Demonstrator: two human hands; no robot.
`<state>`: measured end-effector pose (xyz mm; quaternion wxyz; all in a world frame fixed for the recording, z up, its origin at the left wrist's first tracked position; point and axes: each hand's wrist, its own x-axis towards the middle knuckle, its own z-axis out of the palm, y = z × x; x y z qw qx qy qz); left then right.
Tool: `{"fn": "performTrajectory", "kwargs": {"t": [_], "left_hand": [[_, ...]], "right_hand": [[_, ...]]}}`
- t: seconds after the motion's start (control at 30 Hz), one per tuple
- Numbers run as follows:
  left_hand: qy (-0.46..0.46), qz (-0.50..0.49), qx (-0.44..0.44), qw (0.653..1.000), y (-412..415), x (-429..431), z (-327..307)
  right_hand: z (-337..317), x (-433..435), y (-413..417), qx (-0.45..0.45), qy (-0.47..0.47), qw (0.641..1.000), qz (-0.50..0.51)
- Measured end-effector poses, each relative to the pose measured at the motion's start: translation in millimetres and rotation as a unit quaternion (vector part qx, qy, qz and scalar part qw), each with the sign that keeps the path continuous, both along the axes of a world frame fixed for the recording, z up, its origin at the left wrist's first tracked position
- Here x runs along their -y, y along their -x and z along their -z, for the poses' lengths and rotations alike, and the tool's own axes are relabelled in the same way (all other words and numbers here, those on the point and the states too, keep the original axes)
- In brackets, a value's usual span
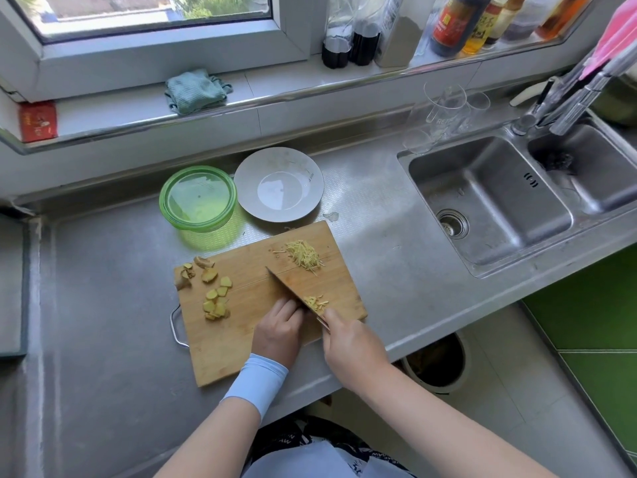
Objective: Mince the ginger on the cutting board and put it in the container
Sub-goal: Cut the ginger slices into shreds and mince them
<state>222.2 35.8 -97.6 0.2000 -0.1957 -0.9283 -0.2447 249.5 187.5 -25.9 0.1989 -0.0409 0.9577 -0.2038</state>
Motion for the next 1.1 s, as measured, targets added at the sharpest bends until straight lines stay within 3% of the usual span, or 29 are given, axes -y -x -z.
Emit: {"fn": "performTrajectory", "kwargs": {"t": [0.37, 0.77, 1.1], "left_hand": [[0.009, 0.005, -0.001, 1.000, 0, 2, 5], [0.056, -0.002, 0.067, 0.996, 6, -2, -11], [0.074, 0.003, 0.043, 0.996, 3, -2, -17]], "right_hand": [[-7, -27, -28, 0.014, 0.026, 1.000, 0.010], [1, 7, 16, -0.005, 0.015, 1.000, 0.011], [2, 6, 16, -0.011, 0.021, 1.000, 0.012]]}}
